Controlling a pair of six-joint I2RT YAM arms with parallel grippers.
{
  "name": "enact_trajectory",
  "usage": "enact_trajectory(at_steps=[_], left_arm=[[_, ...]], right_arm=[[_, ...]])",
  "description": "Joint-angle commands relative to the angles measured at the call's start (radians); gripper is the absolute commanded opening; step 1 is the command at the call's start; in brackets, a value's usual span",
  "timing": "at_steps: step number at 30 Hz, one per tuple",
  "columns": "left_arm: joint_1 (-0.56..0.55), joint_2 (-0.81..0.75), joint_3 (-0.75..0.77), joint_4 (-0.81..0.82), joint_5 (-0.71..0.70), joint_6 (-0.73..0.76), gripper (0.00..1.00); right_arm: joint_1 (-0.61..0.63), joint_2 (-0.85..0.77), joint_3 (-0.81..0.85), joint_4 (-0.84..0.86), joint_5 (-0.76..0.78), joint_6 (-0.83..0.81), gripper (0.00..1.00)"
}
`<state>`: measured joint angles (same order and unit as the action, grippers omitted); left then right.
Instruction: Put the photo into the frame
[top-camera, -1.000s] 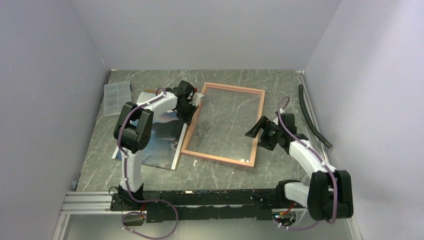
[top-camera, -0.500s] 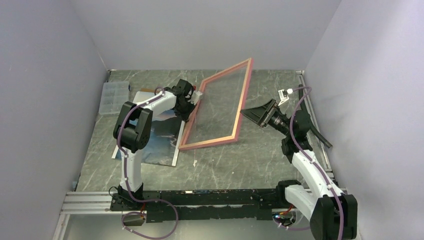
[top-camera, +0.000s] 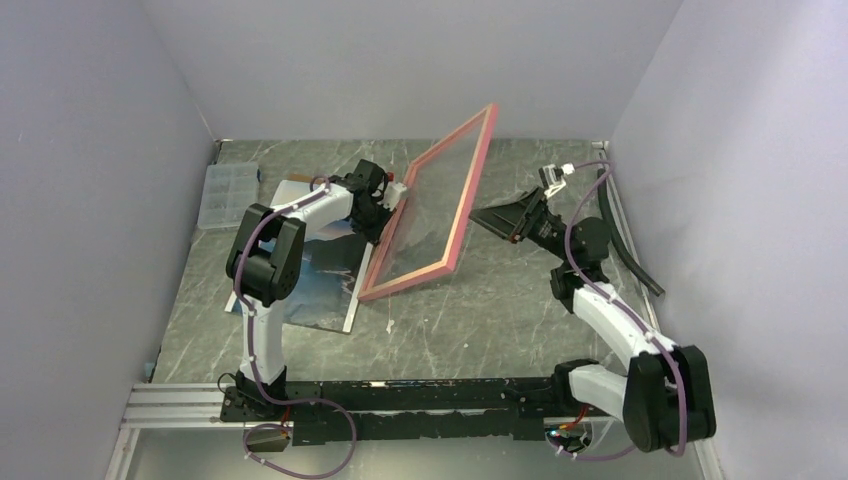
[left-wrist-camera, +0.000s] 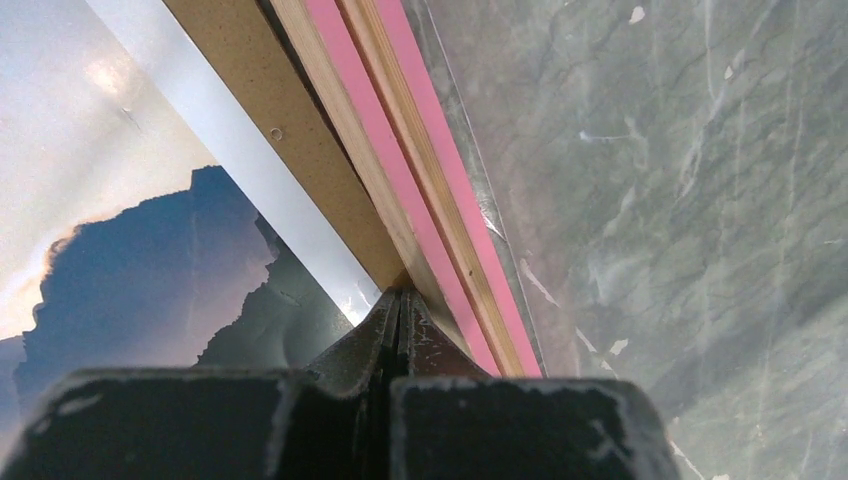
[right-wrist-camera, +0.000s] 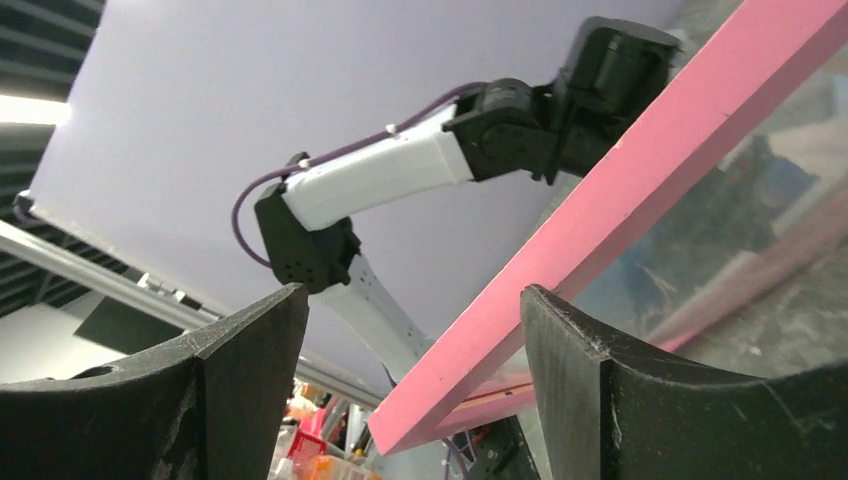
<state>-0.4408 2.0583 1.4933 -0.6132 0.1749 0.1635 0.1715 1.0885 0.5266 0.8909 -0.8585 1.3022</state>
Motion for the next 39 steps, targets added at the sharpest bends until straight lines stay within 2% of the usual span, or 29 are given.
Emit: enact_trajectory(at_steps=[1, 9, 20, 25, 33, 39], left_arm=[[-0.090, 0.025, -0.054, -0.033, 0.280, -0.051, 0.03], [-0.089, 0.001, -0.071, -0.035, 0.281, -0.051, 0.03], [-0.088, -0.009, -0.076, -0.040, 0.276, -0.056, 0.03], [-0.088, -0.015, -0.075, -0.042, 0.273, -0.056, 0.03], [-0.064, -0.051, -0.043, -0.063, 0.205, -0.051, 0.03], [0.019, -0.104, 0.041, -0.115, 0.200, -0.071, 0.03]], right_arm=[[0.078, 0.135, 0.049, 0.136, 0.008, 0.069, 0.82], [0.119, 0.317, 0.117, 0.431, 0.015, 0.238, 0.79], [0.158, 0.405, 0.178, 0.413, 0.021, 0.262, 0.80], [0.172, 0.425, 0.200, 0.369, 0.024, 0.255, 0.81], [0.173, 0.337, 0.220, 0.199, 0.037, 0.157, 0.83], [0.172, 0.256, 0.277, -0.048, 0.040, 0.020, 0.83]])
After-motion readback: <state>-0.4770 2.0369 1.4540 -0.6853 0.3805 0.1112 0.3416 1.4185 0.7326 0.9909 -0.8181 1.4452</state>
